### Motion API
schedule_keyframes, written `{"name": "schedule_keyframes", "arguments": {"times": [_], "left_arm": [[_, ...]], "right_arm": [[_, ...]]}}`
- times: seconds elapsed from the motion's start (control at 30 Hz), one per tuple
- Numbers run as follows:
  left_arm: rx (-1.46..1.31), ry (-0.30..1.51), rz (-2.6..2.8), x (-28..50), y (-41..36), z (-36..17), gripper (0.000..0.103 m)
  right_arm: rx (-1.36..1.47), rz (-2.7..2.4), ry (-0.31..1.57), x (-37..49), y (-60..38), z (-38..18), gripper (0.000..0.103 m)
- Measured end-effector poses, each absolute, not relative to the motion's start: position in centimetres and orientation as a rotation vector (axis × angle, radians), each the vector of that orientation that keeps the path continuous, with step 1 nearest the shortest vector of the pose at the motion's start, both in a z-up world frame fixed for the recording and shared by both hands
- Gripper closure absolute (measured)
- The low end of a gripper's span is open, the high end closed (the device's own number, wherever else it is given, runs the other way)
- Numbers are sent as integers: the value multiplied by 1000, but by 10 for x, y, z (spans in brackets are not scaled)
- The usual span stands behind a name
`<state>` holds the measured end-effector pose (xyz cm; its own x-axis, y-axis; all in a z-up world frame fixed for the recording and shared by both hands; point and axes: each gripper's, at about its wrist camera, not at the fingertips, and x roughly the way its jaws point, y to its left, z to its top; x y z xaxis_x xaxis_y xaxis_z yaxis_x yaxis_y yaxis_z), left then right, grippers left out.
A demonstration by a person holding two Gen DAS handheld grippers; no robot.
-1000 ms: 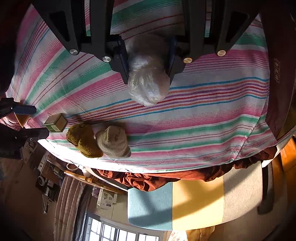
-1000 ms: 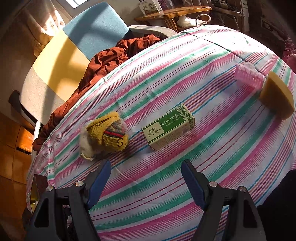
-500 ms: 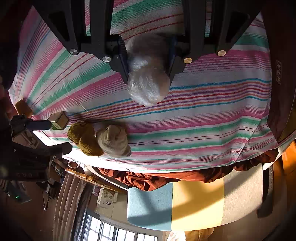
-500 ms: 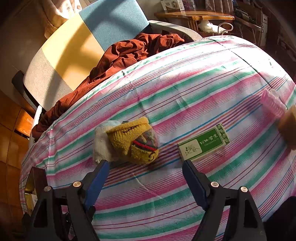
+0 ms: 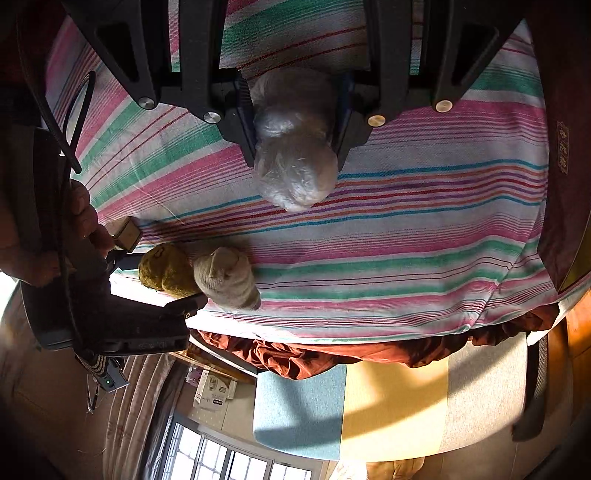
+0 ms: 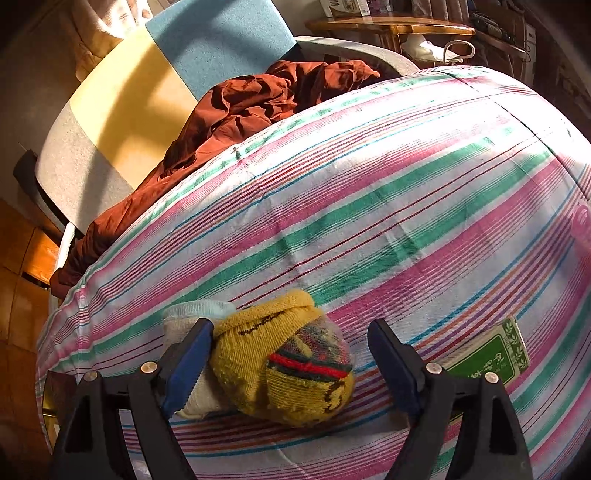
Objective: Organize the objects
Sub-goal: 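Hold the plastic bag with the left gripper while the right gripper grasps the yellow knitted sock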
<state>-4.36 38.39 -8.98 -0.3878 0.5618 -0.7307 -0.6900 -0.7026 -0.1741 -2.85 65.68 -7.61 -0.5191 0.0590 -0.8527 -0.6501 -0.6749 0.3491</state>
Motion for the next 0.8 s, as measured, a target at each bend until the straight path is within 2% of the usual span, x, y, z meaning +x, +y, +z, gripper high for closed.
{"name": "schedule_keyframes", "arguments": {"times": [0.07, 0.13, 0.2, 0.47, 0.57, 0.8], "left_arm": [[-1033, 206, 2121, -43, 384, -89, 64], [-1032, 205, 2122, -43, 384, -89, 64], [-1033, 200, 2119, -44, 384, -89, 64], [-1031, 195, 2118, -45, 384, -90, 64], [-1033, 188, 2115, -47, 384, -90, 64], [-1031, 192, 2111, -44, 382, -89, 64]], "right_arm": [[-1224, 2230, 958, -29, 653, -76, 47], [-1245, 2200, 957, -26, 652, -76, 48], [-1290, 2156, 981, -19, 651, -77, 54], [-1489, 2174, 790, 12, 590, -65, 55], [-1548, 2184, 782, 21, 562, -73, 55], [-1582, 2204, 562, 12, 540, -78, 56]]}}
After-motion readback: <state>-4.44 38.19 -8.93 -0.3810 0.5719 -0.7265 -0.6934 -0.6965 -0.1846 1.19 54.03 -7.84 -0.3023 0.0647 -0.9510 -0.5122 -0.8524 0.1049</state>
